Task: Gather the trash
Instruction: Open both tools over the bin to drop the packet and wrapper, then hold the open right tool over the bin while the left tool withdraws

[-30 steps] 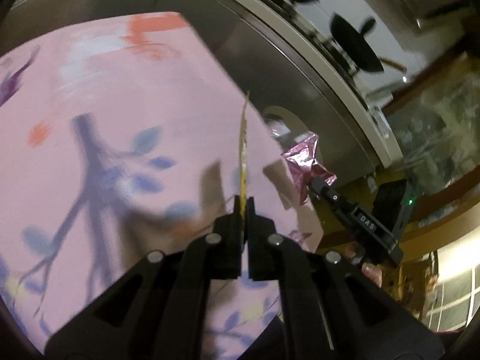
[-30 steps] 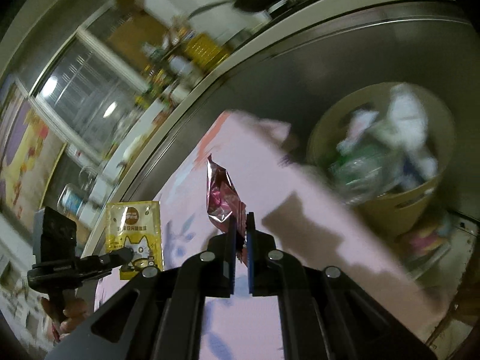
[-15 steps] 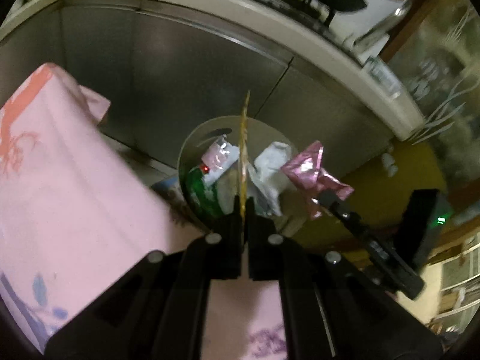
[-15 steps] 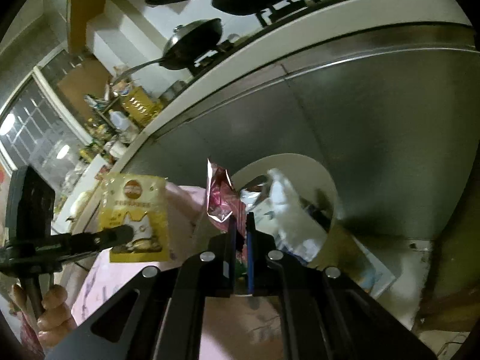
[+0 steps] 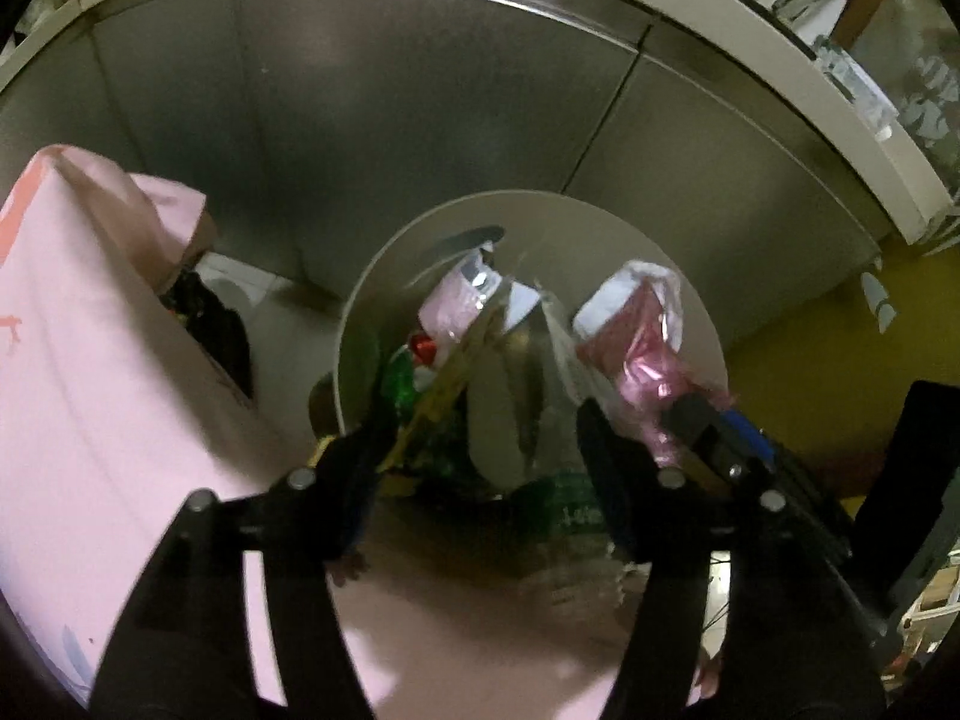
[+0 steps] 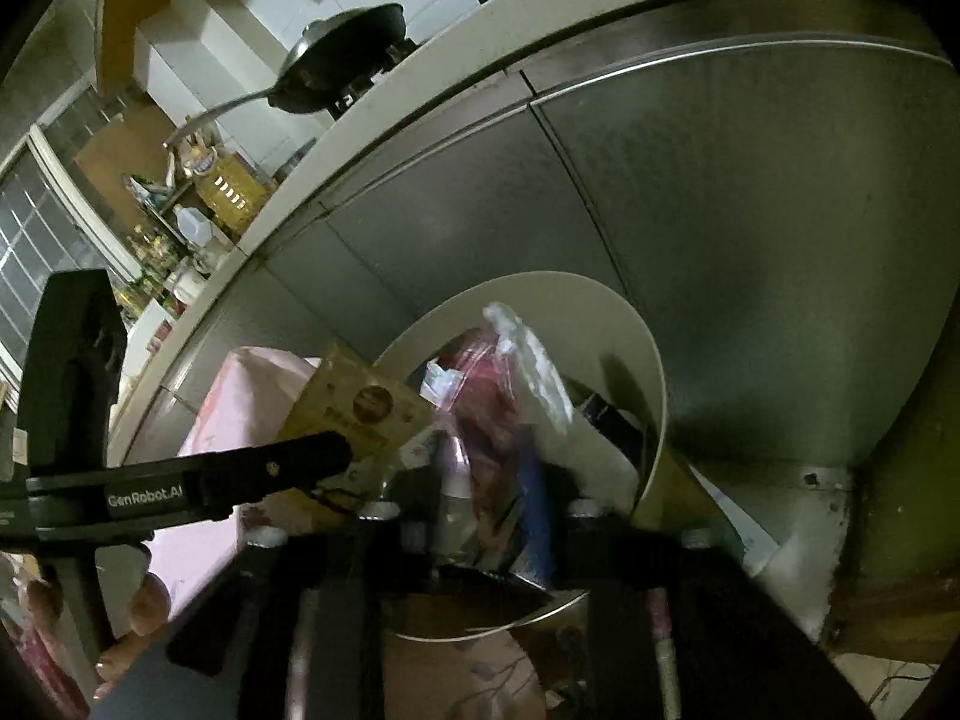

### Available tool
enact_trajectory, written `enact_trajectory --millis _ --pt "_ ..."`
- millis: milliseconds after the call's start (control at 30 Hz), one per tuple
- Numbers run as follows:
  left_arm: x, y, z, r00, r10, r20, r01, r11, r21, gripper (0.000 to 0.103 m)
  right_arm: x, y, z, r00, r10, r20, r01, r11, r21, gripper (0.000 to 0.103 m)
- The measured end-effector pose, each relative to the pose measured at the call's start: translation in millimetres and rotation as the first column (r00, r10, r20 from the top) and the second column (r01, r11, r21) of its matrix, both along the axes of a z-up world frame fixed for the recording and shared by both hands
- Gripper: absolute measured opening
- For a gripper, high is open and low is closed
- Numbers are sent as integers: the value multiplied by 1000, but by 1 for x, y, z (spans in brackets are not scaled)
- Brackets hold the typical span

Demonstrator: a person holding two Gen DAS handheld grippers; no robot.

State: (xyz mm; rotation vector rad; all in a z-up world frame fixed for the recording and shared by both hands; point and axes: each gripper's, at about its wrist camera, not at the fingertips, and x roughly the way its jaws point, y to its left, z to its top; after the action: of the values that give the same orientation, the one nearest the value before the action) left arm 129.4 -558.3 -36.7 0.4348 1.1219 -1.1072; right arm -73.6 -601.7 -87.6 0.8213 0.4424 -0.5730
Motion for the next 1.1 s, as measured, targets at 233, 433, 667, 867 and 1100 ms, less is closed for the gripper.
enact_trajectory --millis 233,433,667,867,1100 --pt "3 18 14 999 39 -13 -39 998 -41 60 -16 8 13 999 -24 47 26 999 -38 62" --pt "3 49 38 997 62 -42 -67 990 -124 60 -28 21 23 998 -19 67 20 1000 -12 62" --pt "4 100 59 990 103 -96 -121 972 -200 60 -30 43 40 996 36 79 -36 999 -4 62" --pt "12 157 63 976 175 -134 -202 951 -236 60 38 30 79 969 245 25 -244 968 -51 43" --pt "16 207 57 958 237 -164 -271 935 -230 60 161 21 74 862 486 -147 -475 874 105 27"
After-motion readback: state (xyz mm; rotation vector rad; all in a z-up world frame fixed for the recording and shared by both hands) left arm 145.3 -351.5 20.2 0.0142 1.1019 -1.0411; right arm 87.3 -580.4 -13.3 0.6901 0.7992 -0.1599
